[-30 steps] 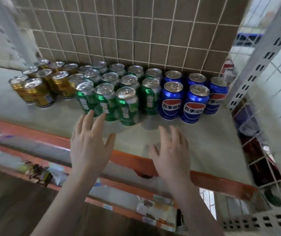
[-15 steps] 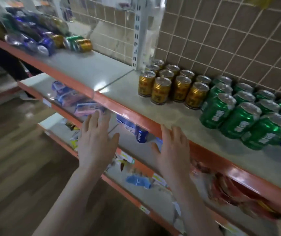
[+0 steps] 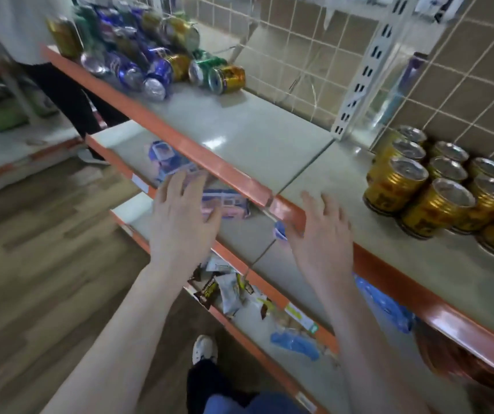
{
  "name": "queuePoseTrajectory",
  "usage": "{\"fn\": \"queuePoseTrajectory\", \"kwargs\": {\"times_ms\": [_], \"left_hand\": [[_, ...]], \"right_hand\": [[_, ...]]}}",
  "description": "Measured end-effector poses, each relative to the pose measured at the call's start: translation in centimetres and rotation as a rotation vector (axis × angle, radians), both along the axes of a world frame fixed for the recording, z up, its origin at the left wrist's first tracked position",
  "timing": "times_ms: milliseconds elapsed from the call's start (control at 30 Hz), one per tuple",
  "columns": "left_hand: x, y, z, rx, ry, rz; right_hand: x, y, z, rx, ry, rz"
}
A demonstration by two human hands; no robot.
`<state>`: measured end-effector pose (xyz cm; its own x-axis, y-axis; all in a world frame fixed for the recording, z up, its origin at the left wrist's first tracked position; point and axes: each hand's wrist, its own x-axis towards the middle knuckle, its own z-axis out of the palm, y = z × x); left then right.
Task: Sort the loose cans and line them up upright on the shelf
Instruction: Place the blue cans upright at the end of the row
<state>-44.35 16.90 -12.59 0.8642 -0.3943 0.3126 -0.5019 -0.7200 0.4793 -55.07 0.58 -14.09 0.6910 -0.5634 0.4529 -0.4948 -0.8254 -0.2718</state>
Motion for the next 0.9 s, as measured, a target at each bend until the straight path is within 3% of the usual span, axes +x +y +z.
{"fn": "queuePoseTrajectory", "kwargs": {"times_ms": [267, 533, 700, 900], "left_hand": [[16.2, -0.5, 0.7, -0.003, -0.006, 0.056], [28.7, 0.9, 1.5, -0.022, -0.012, 0.070], [37.6, 2.1, 1.4, -0.048, -0.045, -0.045], [49.3, 4.7, 2.4, -0.029, -0.048, -0.206]], "right_hand": [[16.7, -1.1, 0.1, 0.100, -0.001, 0.011], [28.3, 0.9, 1.4, 0.119, 0.022, 0.034], [35.2, 4.1, 1.6, 0.137, 0.015, -0.032], [43.0, 8.2, 1.8, 0.239, -0.054, -0.274]]}}
